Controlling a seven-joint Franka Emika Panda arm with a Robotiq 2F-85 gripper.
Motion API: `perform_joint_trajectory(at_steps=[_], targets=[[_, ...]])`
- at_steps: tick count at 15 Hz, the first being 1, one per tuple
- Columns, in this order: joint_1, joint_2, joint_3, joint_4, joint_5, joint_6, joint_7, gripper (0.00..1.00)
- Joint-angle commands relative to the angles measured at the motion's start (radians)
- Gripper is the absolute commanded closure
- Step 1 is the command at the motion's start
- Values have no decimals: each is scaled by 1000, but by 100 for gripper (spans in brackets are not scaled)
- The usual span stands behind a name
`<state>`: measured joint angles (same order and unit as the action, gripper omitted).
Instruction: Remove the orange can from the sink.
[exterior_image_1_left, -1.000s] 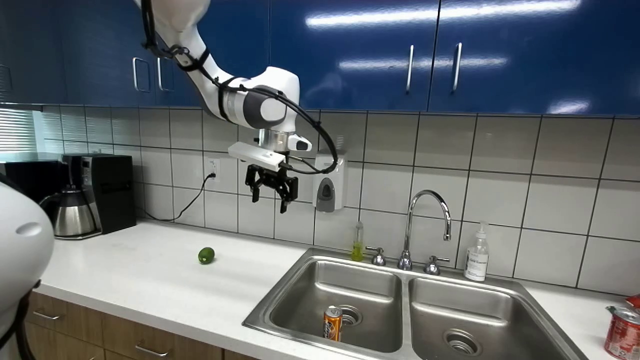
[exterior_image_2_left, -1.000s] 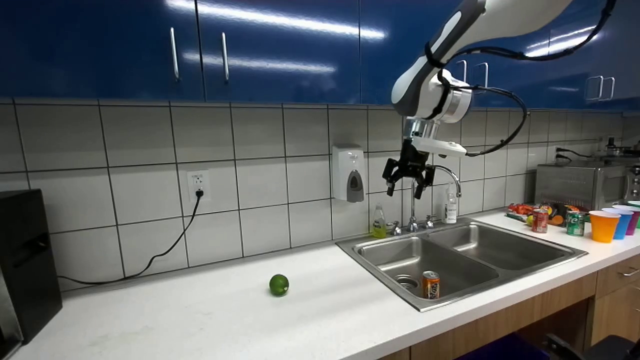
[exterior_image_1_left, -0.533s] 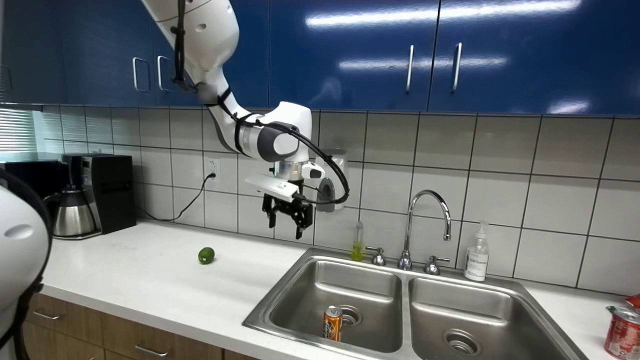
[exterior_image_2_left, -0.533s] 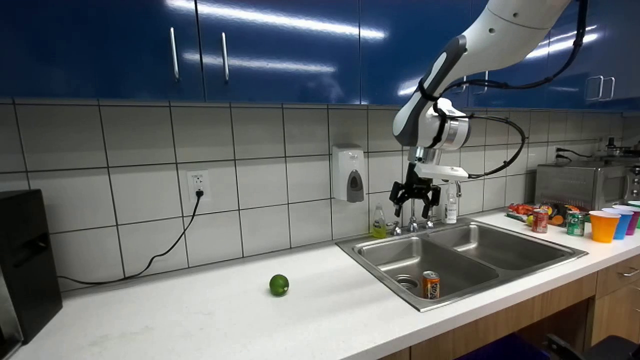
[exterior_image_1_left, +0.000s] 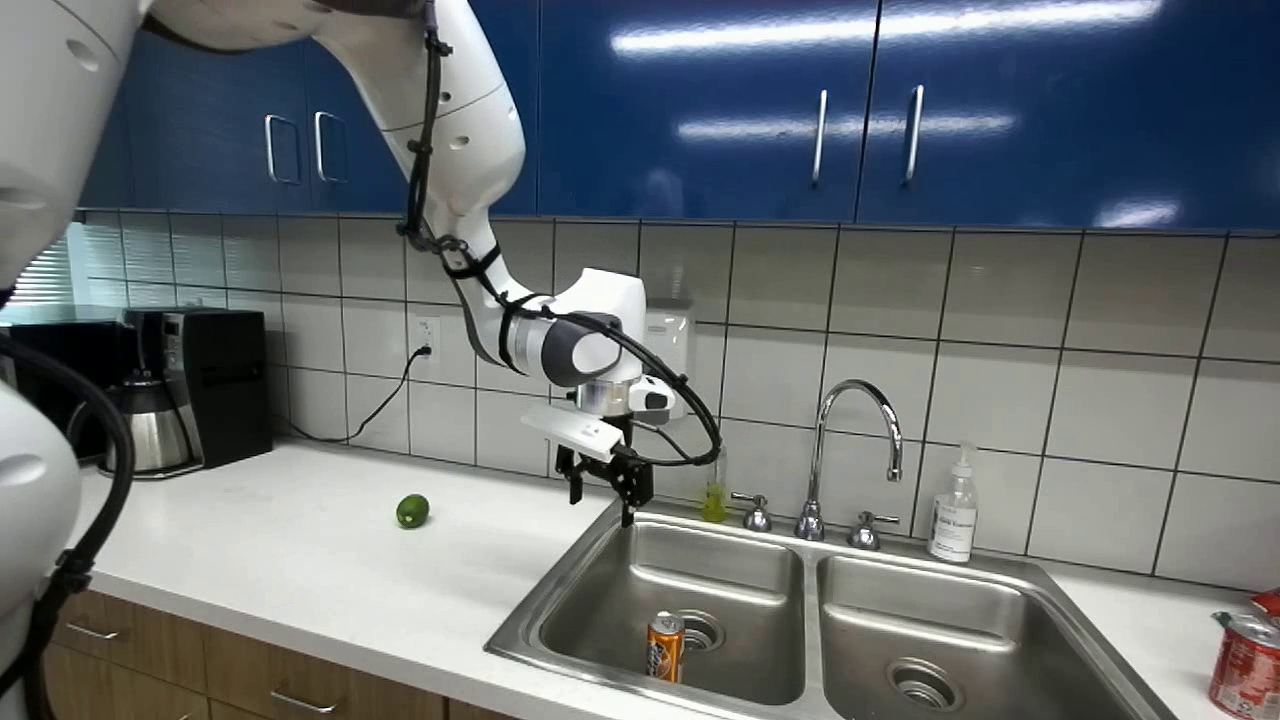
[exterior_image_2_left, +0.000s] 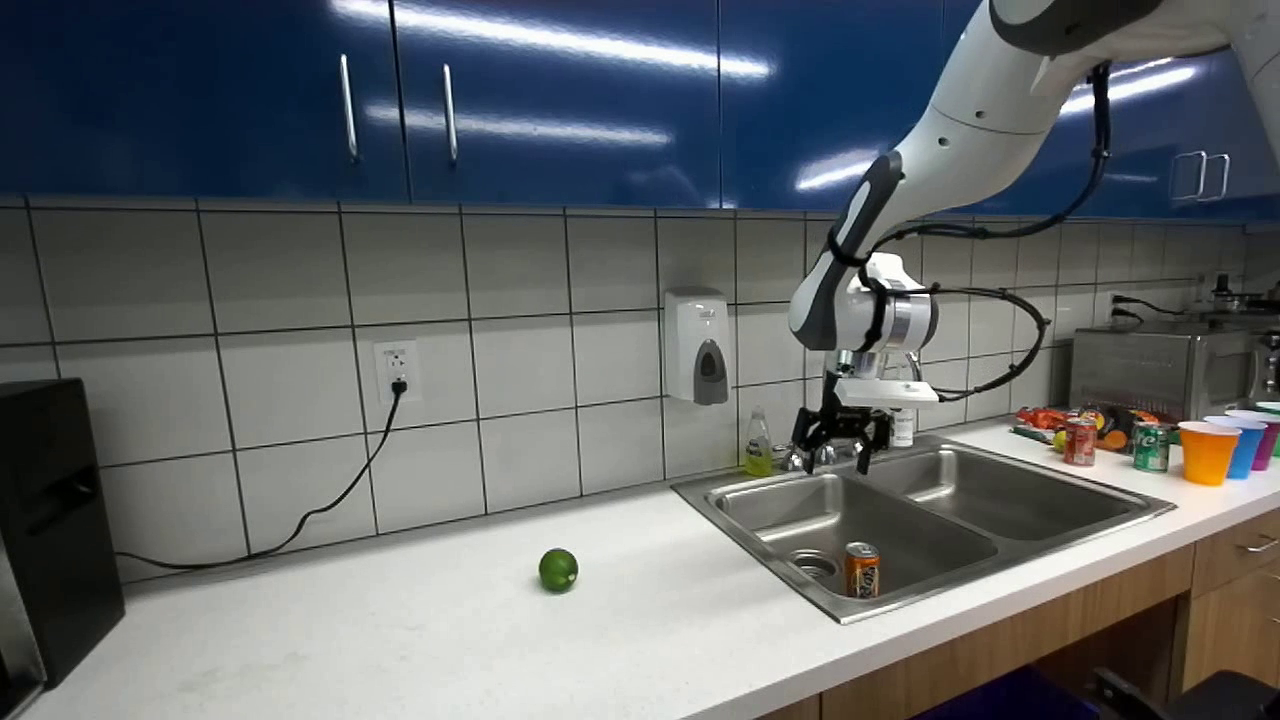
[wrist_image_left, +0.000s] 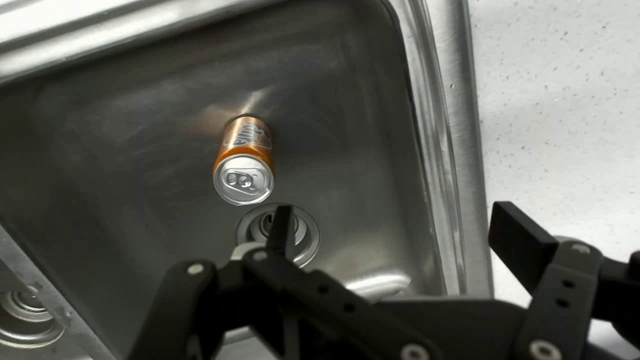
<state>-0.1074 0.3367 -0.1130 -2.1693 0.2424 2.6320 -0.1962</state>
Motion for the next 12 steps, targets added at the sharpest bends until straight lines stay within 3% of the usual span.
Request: perform_joint_trajectory(at_steps=[1,12], targets=[[-61,72,29,54,-4,34,-8,0],[-160,246,43,157,-14,79,-9,0]])
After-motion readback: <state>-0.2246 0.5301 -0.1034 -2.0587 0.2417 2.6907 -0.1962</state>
